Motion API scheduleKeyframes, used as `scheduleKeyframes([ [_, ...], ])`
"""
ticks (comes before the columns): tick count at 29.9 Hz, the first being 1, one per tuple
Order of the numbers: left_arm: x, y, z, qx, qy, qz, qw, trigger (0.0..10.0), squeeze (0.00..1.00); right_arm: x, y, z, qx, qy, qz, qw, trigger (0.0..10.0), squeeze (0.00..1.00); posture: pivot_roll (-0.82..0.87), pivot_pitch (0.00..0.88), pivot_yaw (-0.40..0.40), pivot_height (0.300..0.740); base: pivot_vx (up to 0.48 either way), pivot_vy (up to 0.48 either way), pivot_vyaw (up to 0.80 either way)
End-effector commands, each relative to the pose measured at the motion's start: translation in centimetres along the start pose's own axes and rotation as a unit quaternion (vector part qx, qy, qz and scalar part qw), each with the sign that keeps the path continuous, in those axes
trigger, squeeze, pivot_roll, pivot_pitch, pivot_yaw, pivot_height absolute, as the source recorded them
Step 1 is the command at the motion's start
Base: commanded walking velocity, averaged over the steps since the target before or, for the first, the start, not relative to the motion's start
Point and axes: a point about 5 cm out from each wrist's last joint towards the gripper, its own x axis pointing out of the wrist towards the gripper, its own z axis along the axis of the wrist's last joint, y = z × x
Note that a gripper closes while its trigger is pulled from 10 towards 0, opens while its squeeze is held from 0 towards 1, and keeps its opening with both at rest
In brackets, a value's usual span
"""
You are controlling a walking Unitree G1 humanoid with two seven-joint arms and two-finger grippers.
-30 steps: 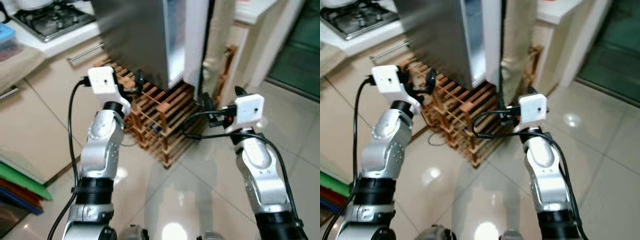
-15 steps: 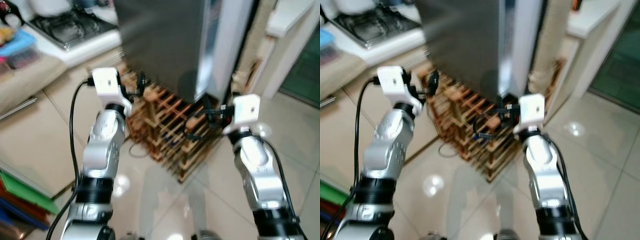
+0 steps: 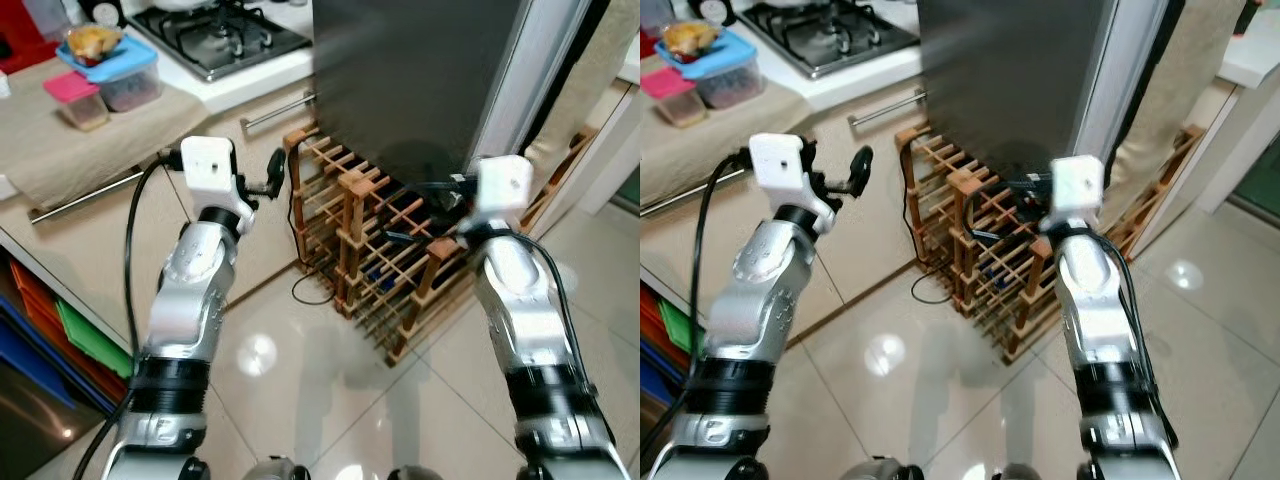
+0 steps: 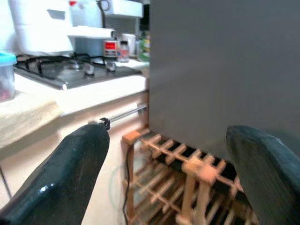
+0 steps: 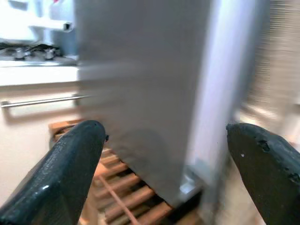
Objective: Restocking fridge
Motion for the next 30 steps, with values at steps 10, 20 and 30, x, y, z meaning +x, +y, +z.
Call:
scheduleKeyframes([
  [10,1.6,-4.4,0.1,-0.038,-0.004,-0.071,0.997,10.0,0.0,-2.8,0.6,-0.7,0.009,0.025,-0.028,0.999,10.0,0.0,-0.21,0.068,0.074,0.74,0.192,0.0,-0.77],
  [20,3.2,-3.3,0.4,-0.034,0.0,-0.014,0.999,10.0,0.0,-0.9,2.2,-0.7,0.002,0.028,0.031,0.999,10.0,0.0,-0.19,0.077,0.07,0.74,0.48,0.0,-0.36],
  [30,3.1,-3.2,1.0,-0.045,-0.022,-0.007,0.999,10.0,0.0,-1.0,2.7,-0.8,0.008,0.027,0.052,0.998,10.0,0.0,-0.18,0.087,0.055,0.74,0.384,0.0,0.0],
])
